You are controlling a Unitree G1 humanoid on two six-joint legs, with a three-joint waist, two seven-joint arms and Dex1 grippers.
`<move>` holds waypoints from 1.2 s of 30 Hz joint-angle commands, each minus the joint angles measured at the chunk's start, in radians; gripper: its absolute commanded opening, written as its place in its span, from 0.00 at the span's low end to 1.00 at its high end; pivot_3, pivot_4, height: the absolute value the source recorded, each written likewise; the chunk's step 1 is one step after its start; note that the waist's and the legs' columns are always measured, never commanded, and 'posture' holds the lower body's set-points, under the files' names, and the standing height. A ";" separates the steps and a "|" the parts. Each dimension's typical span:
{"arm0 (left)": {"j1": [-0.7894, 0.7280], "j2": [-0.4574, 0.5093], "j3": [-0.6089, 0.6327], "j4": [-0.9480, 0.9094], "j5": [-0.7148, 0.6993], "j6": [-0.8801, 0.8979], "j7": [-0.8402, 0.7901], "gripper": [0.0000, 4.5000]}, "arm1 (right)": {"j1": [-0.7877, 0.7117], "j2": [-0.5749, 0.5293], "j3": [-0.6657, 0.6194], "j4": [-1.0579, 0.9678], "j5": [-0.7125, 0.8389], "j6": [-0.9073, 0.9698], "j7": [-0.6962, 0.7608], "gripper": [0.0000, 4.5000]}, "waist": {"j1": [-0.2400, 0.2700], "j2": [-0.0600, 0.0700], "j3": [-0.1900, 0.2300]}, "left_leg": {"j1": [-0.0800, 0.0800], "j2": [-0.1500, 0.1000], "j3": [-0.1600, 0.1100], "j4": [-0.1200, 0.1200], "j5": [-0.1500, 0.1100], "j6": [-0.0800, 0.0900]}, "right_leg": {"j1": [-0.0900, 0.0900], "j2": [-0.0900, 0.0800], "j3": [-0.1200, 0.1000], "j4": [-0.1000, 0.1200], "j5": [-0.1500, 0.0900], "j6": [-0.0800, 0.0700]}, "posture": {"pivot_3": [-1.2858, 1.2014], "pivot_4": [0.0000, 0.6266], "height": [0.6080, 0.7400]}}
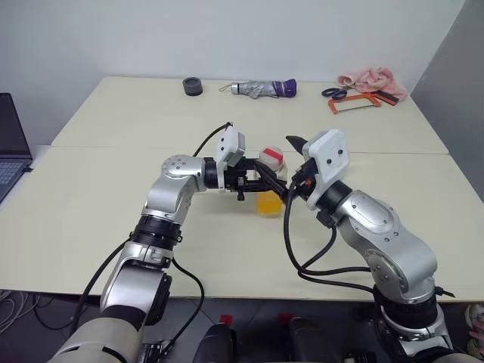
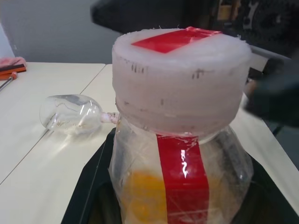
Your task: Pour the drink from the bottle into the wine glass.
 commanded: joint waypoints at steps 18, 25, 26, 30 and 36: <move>-0.021 0.004 0.019 -0.025 -0.003 -0.031 -0.009 0.42 | -0.009 0.022 0.012 0.037 0.048 -0.026 0.120 0.41 | -0.002 0.000 0.000 | 0.000 0.000 0.000 0.000 -0.001 0.002 | 0.000 0.000 0.000 0.000 0.000 0.000 | 0.52 0.24 1.00; -0.025 0.029 0.013 -0.054 -0.024 -0.007 -0.083 0.42 | -0.222 -0.185 -0.030 0.381 0.206 -0.178 0.697 0.41 | -0.006 0.000 0.000 | 0.001 -0.001 0.001 0.000 -0.002 0.004 | 0.000 0.001 0.000 0.000 0.000 0.000 | 0.52 0.24 1.00; -0.025 0.030 0.014 -0.058 -0.025 -0.005 -0.087 0.41 | -0.260 -0.199 -0.038 0.441 0.212 -0.182 0.735 0.41 | -0.007 0.000 0.000 | 0.001 -0.001 0.001 0.000 -0.002 0.004 | 0.000 0.001 0.000 0.000 0.000 0.000 | 0.52 0.24 1.00; -0.027 0.023 0.029 -0.060 -0.024 0.002 -0.059 0.41 | -0.265 -0.248 -0.057 0.486 0.212 -0.183 0.790 0.41 | -0.009 0.001 0.001 | 0.001 0.000 -0.001 -0.001 -0.002 0.004 | 0.001 0.002 -0.002 0.000 0.000 0.000 | 0.52 0.24 1.00; -0.020 0.026 0.030 -0.062 -0.014 0.008 -0.031 0.41 | -0.172 -0.245 -0.192 0.342 0.211 -0.173 0.601 0.79 | -0.007 0.001 0.000 | -0.007 0.001 -0.001 0.001 0.000 0.000 | -0.006 -0.003 -0.001 0.001 0.000 0.000 | 0.52 0.24 1.00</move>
